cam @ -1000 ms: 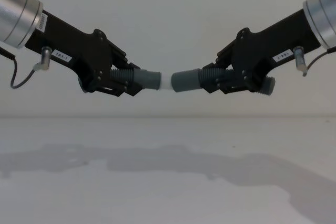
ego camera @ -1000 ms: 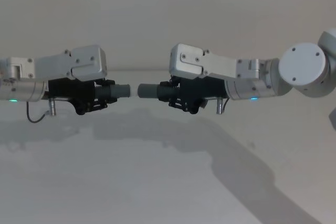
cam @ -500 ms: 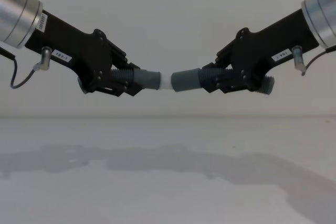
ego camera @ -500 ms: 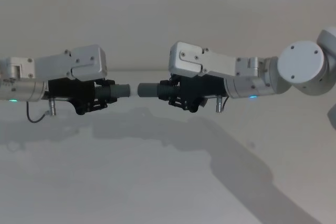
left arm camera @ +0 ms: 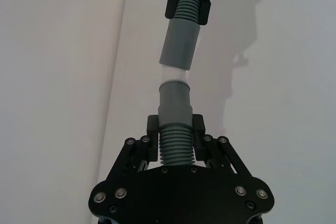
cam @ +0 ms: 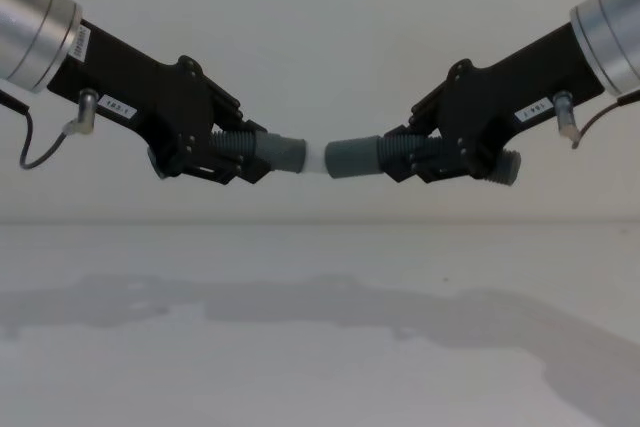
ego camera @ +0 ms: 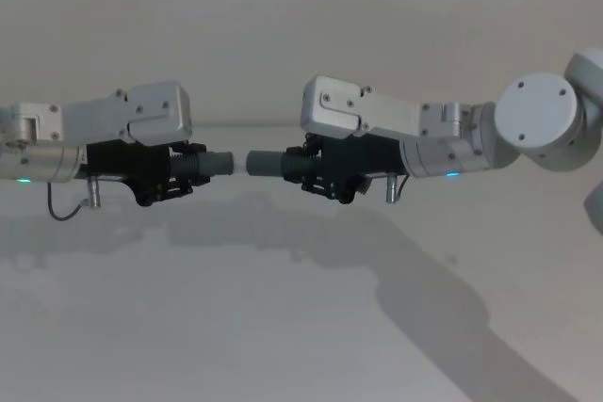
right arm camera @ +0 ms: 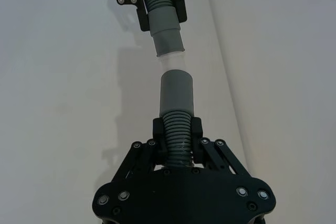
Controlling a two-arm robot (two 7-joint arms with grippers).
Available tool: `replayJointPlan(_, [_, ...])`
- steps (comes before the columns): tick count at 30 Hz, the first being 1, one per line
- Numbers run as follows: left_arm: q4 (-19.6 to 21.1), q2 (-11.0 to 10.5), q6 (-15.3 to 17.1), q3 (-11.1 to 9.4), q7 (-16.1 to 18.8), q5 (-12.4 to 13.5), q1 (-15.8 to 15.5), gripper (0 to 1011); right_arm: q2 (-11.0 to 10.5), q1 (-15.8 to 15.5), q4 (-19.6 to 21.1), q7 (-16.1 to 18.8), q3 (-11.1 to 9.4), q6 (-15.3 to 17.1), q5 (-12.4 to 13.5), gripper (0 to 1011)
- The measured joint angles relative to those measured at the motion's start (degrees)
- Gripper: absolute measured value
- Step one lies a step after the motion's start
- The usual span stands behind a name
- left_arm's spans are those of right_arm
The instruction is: Use both hands to pick up one end of the pipe from the table, align the ends, and insert them.
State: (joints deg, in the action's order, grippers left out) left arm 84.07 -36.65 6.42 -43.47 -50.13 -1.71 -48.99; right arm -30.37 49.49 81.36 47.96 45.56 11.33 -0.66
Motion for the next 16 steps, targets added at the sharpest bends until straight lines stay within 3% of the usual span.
replayJointPlan(16, [0.0,0.0,0.0,0.0,0.0,0.0,0.0,336,0.1,0.1,-0.3,0.2,0.2,0.1,0.2,255])
